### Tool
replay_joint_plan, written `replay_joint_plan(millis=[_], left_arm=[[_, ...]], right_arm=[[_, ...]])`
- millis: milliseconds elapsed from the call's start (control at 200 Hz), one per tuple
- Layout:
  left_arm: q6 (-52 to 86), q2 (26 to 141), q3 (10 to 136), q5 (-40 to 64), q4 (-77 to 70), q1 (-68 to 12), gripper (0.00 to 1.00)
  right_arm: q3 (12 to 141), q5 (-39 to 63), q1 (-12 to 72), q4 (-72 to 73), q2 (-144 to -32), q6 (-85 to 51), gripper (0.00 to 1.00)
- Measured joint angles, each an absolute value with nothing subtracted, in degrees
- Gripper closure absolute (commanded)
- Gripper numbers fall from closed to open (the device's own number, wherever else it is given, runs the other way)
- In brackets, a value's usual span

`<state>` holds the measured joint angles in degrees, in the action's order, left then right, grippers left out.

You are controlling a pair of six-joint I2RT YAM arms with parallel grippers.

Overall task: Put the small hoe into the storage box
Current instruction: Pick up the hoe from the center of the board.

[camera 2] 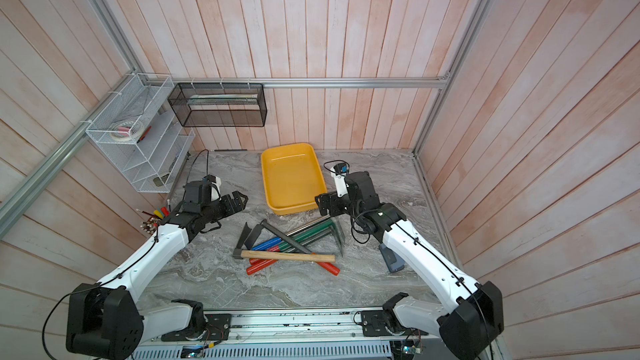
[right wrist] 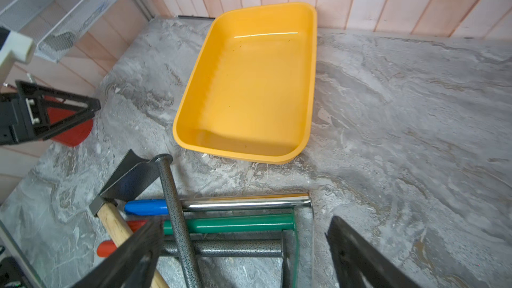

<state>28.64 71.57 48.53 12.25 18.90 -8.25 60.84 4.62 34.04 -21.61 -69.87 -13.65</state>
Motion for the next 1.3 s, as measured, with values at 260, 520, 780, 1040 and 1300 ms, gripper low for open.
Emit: replay_joint_plan(millis=[260, 520, 780, 1040, 1300], left_arm=[[27.51, 71.72, 49.30, 16.45, 22.85, -6.42, 0.00], [26.55, 71.68, 49.30, 21.10, 23.11, -3.90, 0.00], [26.59, 71.24, 48.60, 24.99, 21.43, 0.21, 0.00], [27.07, 71.11, 47.79, 25.04, 21.15, 1.80, 0.00], [27.86, 70.70, 46.70, 24.93, 20.95, 1.98, 0.00]], right_arm=[[68.03, 5.50, 41.34, -26.83, -79.05, -7.97, 0.06], [71.68, 8.10, 45.74, -32.27, -86.72, -1.67, 0.12], [73.23, 11.18, 47.20, -35.90, -90.11, 3.77, 0.15], [74.43, 11.53, 49.56, -38.48, -93.10, 7.66, 0.18], [75.81, 13.08, 53.36, -40.64, -98.24, 10.20, 0.21]])
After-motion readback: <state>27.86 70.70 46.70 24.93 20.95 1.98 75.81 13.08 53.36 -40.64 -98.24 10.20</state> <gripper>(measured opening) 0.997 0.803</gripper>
